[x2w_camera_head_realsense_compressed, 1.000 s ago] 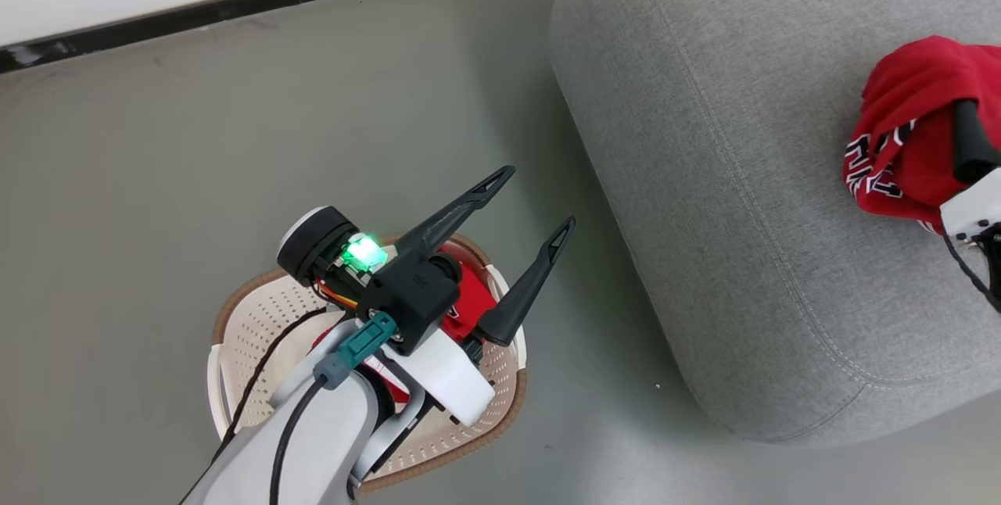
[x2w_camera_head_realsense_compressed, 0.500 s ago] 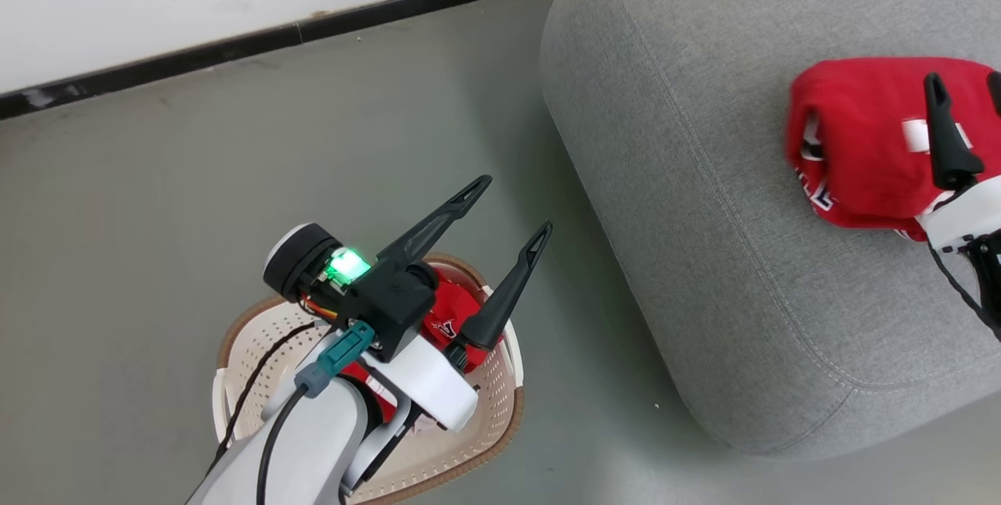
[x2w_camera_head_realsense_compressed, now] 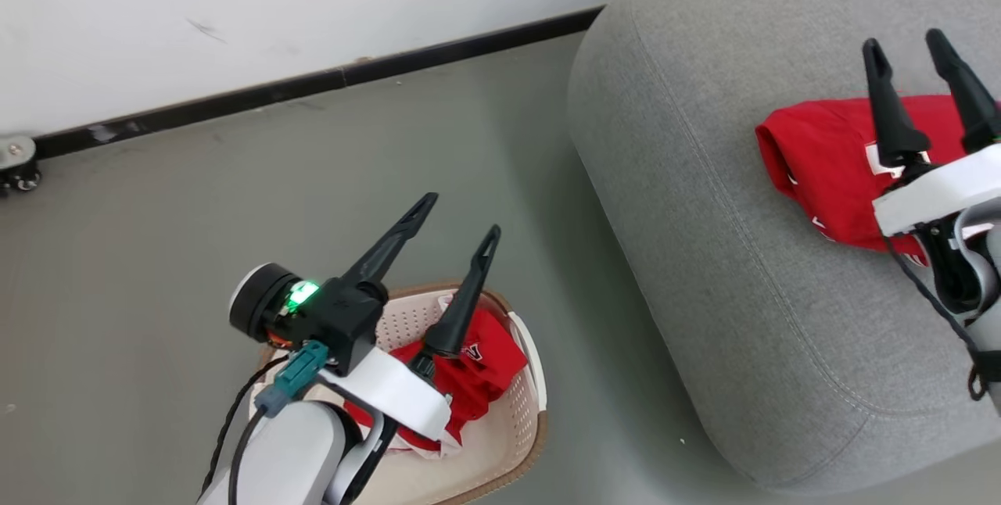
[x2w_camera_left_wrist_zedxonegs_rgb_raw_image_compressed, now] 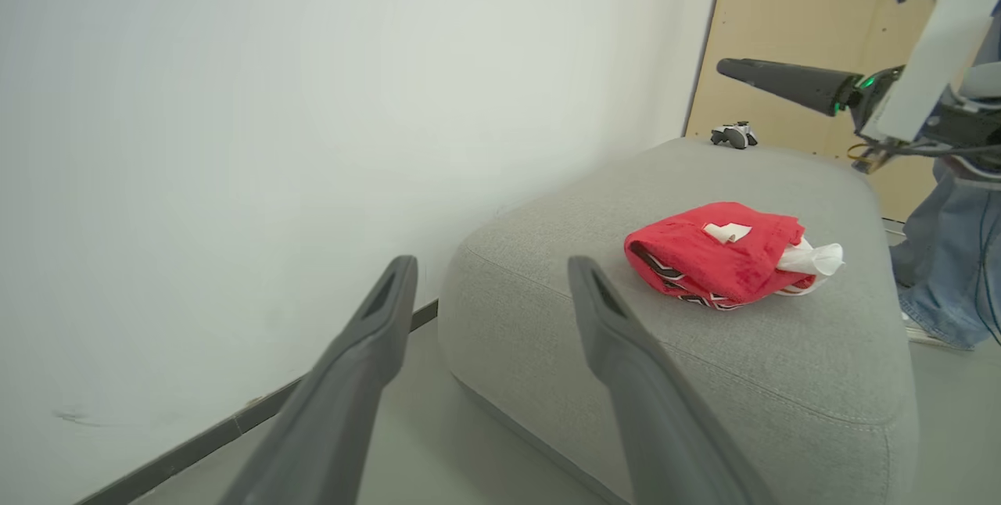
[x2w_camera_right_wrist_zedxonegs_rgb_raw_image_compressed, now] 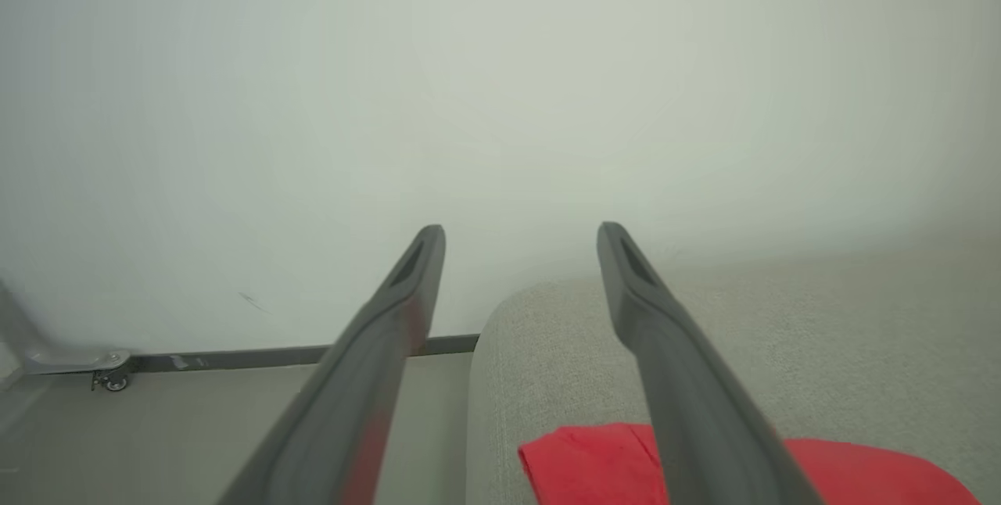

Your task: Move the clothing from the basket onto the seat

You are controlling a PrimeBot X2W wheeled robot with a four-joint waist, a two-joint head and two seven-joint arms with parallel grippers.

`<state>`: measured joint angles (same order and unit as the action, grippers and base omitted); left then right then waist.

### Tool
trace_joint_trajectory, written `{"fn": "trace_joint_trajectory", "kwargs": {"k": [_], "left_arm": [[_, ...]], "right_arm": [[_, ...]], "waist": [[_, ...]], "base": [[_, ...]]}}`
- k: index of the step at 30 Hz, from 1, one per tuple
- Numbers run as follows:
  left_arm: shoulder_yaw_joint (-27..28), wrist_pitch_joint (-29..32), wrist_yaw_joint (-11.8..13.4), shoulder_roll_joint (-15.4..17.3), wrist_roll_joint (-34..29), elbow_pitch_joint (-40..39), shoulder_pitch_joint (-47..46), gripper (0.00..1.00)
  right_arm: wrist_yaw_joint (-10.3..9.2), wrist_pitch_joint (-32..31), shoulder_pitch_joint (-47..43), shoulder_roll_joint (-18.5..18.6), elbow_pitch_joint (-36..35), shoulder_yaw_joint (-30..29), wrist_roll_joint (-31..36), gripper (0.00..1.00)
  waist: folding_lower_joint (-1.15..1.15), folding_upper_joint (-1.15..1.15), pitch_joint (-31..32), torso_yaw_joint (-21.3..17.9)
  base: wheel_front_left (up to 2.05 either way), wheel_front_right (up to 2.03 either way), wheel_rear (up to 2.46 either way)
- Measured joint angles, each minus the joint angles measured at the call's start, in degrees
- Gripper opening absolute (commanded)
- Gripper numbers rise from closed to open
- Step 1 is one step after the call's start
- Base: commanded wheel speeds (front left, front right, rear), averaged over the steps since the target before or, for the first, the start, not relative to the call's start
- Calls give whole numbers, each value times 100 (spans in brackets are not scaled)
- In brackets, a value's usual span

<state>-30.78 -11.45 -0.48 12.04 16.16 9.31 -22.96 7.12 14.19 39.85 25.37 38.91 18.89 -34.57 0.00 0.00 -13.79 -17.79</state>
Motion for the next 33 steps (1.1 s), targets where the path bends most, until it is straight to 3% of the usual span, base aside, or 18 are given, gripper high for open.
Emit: {"fn": "trace_joint_trajectory", "kwargs": {"k": [14, 33], "left_arm": [[503, -179, 426, 0, 208, 192, 584, 100], [1227, -268, 1071, 102, 392, 441, 1445, 100]], "right_arm": [[0, 1, -284, -466, -414, 64, 552, 100], [0, 1, -1488, -1246, -492, -325, 1236, 100]], "waist": [[0, 0, 495, 429], [0, 0, 1105, 995]], "base": [[0, 0, 0], [0, 0, 0]]}}
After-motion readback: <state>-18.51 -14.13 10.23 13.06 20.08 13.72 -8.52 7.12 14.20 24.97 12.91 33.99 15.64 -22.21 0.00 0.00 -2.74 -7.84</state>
